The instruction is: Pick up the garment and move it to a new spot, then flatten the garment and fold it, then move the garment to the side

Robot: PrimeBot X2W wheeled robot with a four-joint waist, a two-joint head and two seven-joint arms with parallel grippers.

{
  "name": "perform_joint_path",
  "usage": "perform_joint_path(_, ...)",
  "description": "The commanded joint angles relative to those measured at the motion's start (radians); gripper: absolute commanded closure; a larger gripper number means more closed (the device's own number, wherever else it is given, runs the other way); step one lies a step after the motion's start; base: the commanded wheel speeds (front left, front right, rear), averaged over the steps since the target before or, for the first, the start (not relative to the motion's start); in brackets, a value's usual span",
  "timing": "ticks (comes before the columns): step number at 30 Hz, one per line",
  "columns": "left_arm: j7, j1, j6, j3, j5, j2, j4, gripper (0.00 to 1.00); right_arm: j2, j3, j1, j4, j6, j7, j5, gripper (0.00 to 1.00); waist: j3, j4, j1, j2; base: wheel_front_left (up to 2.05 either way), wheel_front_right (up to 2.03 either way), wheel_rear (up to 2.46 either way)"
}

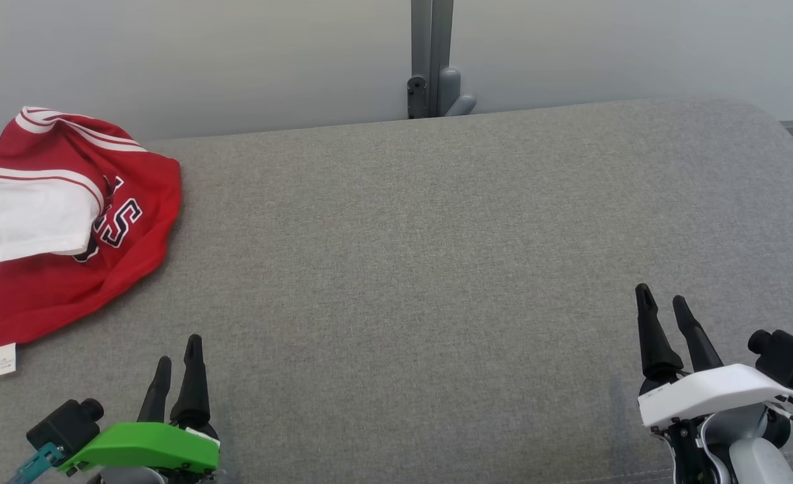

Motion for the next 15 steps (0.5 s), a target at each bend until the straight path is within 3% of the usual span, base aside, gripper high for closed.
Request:
perform_joint_path(1,-0.006,-0.004,-0.006,-0.001,0.023,0.007,-0.009,0.0,-0.009,0.001,-0.001,-0.011,0.0,-0.01,-0.027,0.0,0.0,0.0,0.0,0.0032,0.0,0.0,0.0)
perform_joint_path(15,-0.048,0.019,-0.013,0.009,0.207,-0.001,-0.006,0.0,-0.013,-0.007,0.014,-0.003,0.0,-0.052,-0.229,0.0,0.0,0.002,0.0,0.0041,0.0,0.0,0.0)
